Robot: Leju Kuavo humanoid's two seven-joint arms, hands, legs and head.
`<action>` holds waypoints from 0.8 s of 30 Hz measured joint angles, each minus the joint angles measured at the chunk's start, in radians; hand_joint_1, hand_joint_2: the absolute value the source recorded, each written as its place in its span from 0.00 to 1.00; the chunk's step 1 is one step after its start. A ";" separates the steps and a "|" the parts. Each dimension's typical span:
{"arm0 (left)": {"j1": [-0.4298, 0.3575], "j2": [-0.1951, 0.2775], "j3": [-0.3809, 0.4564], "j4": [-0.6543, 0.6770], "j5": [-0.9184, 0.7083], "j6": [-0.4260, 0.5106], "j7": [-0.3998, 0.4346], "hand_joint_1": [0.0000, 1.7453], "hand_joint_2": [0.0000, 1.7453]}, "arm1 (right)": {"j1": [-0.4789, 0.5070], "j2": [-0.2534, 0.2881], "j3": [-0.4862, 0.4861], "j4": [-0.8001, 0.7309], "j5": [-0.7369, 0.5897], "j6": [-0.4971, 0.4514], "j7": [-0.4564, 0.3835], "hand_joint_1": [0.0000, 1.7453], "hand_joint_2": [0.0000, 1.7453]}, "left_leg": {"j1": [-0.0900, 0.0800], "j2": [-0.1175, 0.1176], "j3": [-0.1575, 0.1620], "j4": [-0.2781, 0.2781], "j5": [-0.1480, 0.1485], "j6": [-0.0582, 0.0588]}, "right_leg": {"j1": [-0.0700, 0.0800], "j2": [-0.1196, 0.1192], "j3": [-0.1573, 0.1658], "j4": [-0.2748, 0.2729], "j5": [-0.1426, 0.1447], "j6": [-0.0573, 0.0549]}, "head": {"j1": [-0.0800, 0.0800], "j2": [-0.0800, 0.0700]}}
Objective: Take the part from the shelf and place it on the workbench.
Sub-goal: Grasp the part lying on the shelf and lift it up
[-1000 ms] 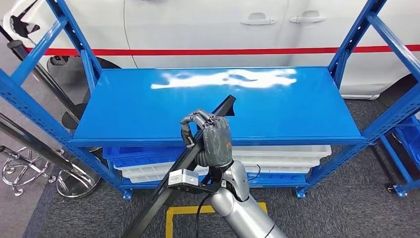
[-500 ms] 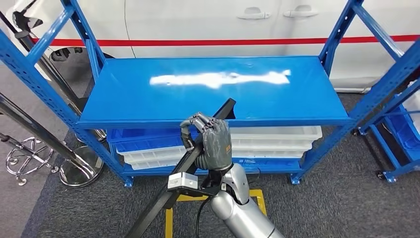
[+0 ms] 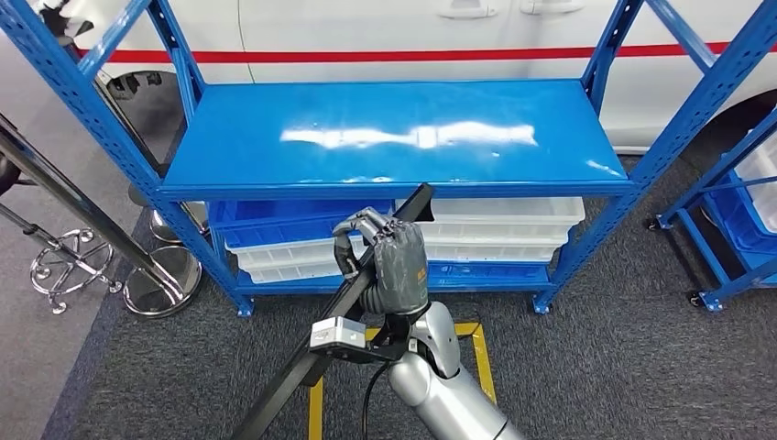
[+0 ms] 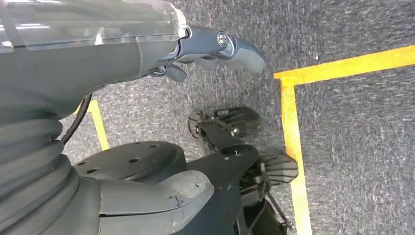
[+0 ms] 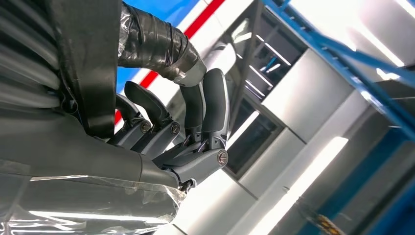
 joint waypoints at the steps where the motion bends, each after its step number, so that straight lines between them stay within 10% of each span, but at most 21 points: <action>1: 0.001 -0.001 0.000 0.000 -0.002 0.000 0.002 0.00 1.00 | 0.001 -0.001 0.000 0.000 0.001 0.000 0.000 1.00 1.00 | 0.001 0.002 -0.007 -0.004 0.011 0.008 | -0.001 0.002 -0.003 0.001 0.001 0.006 | 0.000 0.000; 7: 0.000 -0.006 0.000 0.000 -0.018 -0.005 0.013 0.00 1.00 | -0.007 -0.005 0.000 0.002 0.032 0.000 0.015 1.00 1.00 | 0.004 0.011 -0.094 -0.007 0.092 0.032 | -0.005 0.012 -0.073 0.275 -0.210 0.028 | 0.000 0.000; 10: -0.004 -0.008 -0.001 0.000 -0.038 -0.012 0.024 0.00 1.00 | -0.050 -0.005 0.000 0.009 0.079 0.000 0.059 1.00 1.00 | 0.004 0.011 -0.150 0.011 0.123 0.025 | -0.007 0.012 0.019 0.216 -0.149 0.027 | 0.000 0.000; 14: -0.019 -0.013 -0.007 0.000 -0.069 -0.021 0.043 0.00 1.00 | -0.144 0.000 0.001 0.039 0.166 0.000 0.139 1.00 1.00 | 0.000 0.009 -0.186 0.022 0.158 0.005 | 0.001 0.014 0.163 0.000 -0.165 0.005 | -0.002 0.000; 17: -0.028 -0.017 -0.015 0.000 -0.085 -0.029 0.056 0.00 1.00 | -0.205 0.001 0.002 0.088 0.220 0.000 0.181 1.00 1.00 | 0.004 0.005 -0.201 0.024 0.161 -0.011 | -0.001 0.011 0.142 -0.014 -0.135 -0.018 | -0.002 0.000; 22: -0.036 -0.022 -0.030 0.000 -0.112 -0.039 0.076 0.00 1.00 | -0.278 0.002 -0.003 0.164 0.300 0.000 0.216 1.00 1.00 | 0.012 0.002 -0.269 0.289 -0.031 -0.034 | -0.003 0.007 0.075 -0.017 -0.075 -0.036 | -0.002 0.000; 24: -0.038 -0.023 -0.035 0.000 -0.123 -0.041 0.083 0.00 1.00 | -0.292 0.000 -0.012 0.187 0.326 0.000 0.222 1.00 1.00 | 0.012 0.002 -0.235 0.299 -0.009 -0.035 | -0.003 0.007 0.049 -0.016 -0.056 -0.032 | -0.002 0.000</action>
